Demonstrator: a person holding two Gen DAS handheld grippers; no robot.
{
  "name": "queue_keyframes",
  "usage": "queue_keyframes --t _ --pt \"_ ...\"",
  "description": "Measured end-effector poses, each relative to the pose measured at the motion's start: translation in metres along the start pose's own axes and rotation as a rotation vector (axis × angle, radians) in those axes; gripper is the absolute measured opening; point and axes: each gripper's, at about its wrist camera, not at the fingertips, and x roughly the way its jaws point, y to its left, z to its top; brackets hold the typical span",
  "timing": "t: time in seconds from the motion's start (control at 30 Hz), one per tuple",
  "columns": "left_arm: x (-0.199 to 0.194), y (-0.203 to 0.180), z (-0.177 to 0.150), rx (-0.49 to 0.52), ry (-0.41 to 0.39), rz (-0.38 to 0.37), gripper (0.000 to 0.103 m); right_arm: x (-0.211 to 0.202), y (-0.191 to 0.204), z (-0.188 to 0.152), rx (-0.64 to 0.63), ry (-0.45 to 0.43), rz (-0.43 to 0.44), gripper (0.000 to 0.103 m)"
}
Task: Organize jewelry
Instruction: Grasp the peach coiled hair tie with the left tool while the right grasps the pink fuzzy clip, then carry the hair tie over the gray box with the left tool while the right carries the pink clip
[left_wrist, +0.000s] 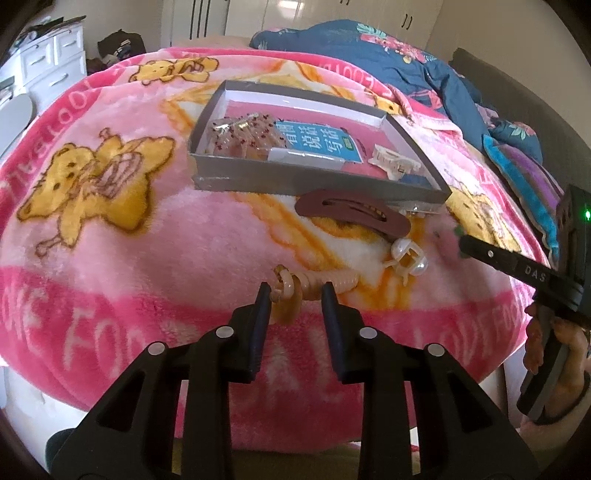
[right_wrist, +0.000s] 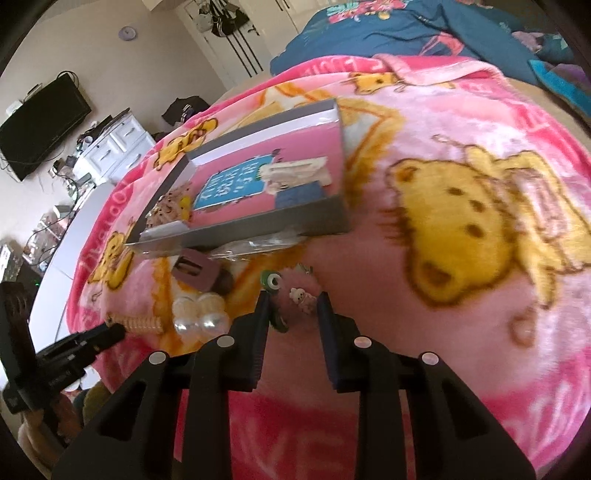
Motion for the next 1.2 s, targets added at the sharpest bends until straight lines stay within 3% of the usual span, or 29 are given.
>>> queue_keyframes --t 0.43,1.2 --pt "-0.02 0.004 0.003 -0.019 -0.045 -0.008 0.011 -0.025 0.005 -0.003 -0.042 -0.04 -0.02 0.025" --pt "-0.058 0.023 0.037 -0.074 -0.164 0.005 0.011 -0.034 0.053 0.019 -0.138 -0.082 0.077 0.024"
